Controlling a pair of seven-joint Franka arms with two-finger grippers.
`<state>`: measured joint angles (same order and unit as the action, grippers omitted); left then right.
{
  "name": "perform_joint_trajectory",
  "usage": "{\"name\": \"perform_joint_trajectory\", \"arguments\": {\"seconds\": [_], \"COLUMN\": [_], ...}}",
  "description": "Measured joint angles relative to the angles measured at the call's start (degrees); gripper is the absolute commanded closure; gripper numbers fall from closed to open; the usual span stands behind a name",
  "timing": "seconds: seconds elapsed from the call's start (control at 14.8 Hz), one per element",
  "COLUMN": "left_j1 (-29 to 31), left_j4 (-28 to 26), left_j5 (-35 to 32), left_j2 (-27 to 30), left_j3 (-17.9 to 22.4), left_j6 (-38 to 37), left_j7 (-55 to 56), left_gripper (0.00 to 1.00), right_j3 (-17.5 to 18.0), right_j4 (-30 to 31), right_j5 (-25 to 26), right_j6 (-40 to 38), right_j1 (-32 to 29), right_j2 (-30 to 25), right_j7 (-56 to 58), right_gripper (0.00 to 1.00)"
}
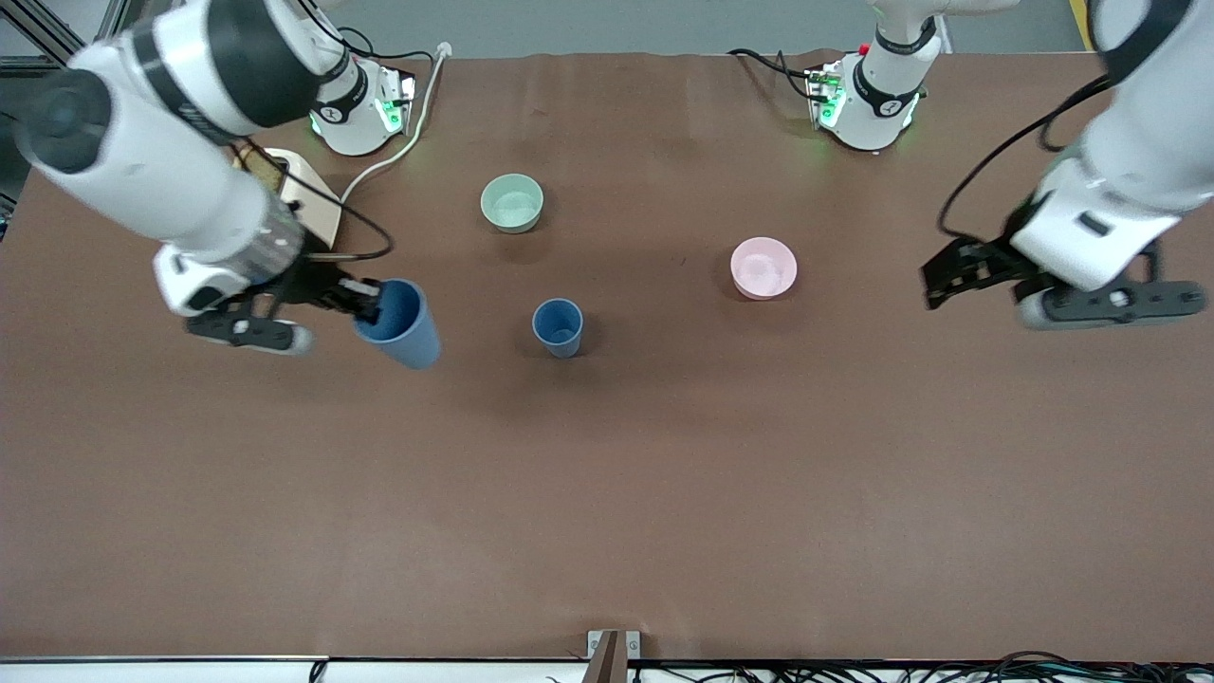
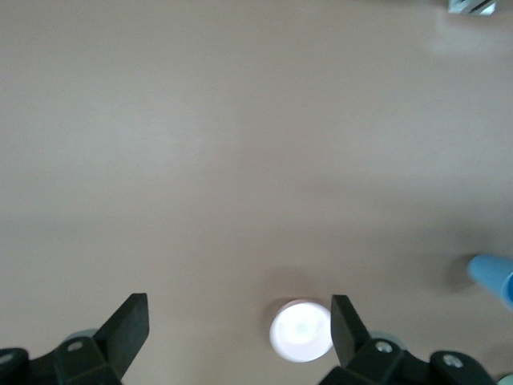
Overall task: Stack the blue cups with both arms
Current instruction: 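Lower the held cup into the standing blue cup with the right gripper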
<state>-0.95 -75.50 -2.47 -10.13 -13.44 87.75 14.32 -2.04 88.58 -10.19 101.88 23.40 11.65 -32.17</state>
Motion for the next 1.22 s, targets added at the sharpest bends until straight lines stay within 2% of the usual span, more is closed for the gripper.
{"name": "perform_joint_trajectory", "arguments": {"seconds": [0.27, 0.54, 0.95, 1.22], "left_j1": [1.8, -0.28, -0.36, -0.34], "left_j4": [-5.06, -10.1, -10.99, -11.02], "left_j5": [0.06, 0.08, 0.08, 0.08], "left_j2": [5.32, 9.87, 10.98, 10.98], "left_j3": [1.0, 5.33, 5.64, 5.65], "left_j6": [-0.65, -0.64, -0.68, -0.68], "left_j7": [-6.58, -9.47, -9.73, -9.73], "left_gripper": [0.0, 0.0, 0.0, 0.0], "right_j3": [-0.07, -0.11, -0.08, -0.34], "right_j4": [0.05, 2.64, 10.34, 12.01], "right_j5": [0.01, 0.01, 0.01, 0.03], "right_j6": [2.32, 6.79, 16.68, 17.27], "right_j1": [5.94, 8.44, 15.2, 17.05], "right_j2": [4.66, 7.09, 7.16, 7.14], "right_j7": [-4.75, -5.82, -8.21, -9.19], "right_gripper": [0.98, 0.99, 0.99, 0.99]}}
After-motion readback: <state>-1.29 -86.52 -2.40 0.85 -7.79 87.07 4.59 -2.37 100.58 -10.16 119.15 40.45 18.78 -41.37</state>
